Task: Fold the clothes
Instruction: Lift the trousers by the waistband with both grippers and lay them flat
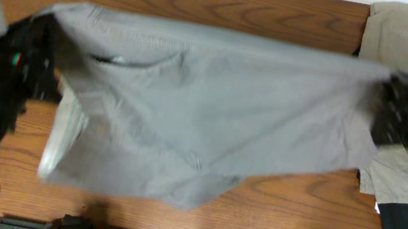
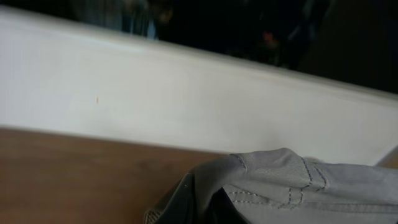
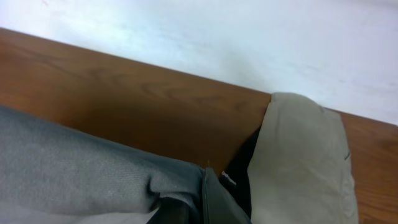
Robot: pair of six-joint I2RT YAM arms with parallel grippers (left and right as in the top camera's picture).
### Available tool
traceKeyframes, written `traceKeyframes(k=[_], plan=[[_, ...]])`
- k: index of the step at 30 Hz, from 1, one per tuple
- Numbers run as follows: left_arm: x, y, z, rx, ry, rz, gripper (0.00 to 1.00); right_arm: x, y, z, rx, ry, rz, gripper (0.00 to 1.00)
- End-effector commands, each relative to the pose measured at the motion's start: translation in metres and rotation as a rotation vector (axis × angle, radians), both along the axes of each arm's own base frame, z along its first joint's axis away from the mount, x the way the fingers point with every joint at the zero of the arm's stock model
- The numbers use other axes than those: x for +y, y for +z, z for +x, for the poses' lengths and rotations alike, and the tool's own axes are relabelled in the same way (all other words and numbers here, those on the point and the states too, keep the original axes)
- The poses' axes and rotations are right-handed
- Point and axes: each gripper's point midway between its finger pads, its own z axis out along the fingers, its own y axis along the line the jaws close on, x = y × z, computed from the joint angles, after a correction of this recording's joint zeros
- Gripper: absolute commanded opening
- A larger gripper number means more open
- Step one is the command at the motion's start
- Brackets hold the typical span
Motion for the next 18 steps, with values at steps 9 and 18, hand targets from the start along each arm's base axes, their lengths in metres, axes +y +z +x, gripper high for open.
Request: traceKeyframes(k=[9, 18], plan=[[0.036, -0.092, 0.136, 0.26, 0.052, -0.017, 0.06, 0.0, -0.103, 0.156, 0.163, -0.126, -0.105, 0.01], [0.05, -0.161, 0.217, 0.336, 0.045, -0.01, 0.06, 0.012, -0.208, 0.258, 0.21, -0.137, -0.11, 0.01]])
